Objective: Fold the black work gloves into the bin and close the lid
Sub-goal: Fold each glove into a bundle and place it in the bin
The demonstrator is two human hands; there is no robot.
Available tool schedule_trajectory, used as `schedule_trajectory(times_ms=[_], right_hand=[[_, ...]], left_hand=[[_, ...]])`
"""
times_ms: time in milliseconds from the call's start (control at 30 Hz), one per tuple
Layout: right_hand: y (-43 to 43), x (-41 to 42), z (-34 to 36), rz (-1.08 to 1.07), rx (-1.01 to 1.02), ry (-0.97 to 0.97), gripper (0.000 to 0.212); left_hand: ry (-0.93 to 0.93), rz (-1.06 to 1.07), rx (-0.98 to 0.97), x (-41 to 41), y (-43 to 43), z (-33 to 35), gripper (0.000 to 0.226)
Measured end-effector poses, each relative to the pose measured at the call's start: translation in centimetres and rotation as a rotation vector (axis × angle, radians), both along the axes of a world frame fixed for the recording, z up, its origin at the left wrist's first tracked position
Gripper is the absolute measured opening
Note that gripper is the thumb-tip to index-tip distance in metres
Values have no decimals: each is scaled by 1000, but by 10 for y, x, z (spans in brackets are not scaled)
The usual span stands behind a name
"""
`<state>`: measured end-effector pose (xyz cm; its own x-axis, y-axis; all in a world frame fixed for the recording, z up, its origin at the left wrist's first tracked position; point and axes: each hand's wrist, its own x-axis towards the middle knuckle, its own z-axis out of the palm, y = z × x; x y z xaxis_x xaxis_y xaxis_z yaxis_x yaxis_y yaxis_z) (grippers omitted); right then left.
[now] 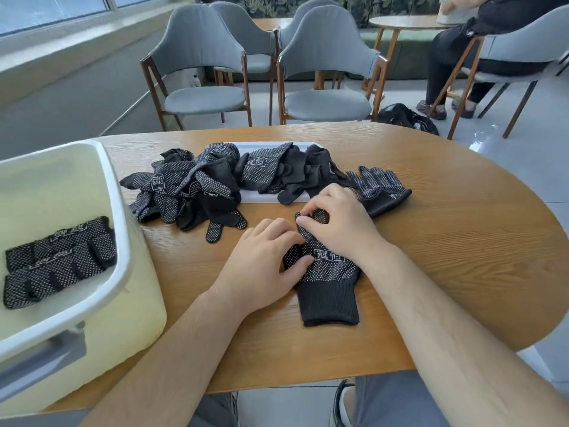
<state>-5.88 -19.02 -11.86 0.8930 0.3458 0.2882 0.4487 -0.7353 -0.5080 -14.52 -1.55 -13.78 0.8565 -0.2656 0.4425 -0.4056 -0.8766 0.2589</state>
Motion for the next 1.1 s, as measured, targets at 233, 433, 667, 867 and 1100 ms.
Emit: schedule_trajectory(times_ms=[233, 433, 667, 867, 1100], right_hand=[[-3, 2, -8, -39, 113, -127, 14], [-5, 2, -8, -61, 68, -114, 15], [-22, 3, -5, -178, 82, -49, 11], [-30, -5, -7, -163, 173, -100, 3], [-26, -5, -8, -128, 35, -76, 12]], left_hand=[[20, 17, 25, 0, 0, 2, 36], [39, 7, 35, -4, -1, 6, 41], [209, -40, 88, -6, -4, 8, 65], [151, -72, 105, -12, 2, 8, 59], [188, -71, 113, -11, -1, 9, 64]])
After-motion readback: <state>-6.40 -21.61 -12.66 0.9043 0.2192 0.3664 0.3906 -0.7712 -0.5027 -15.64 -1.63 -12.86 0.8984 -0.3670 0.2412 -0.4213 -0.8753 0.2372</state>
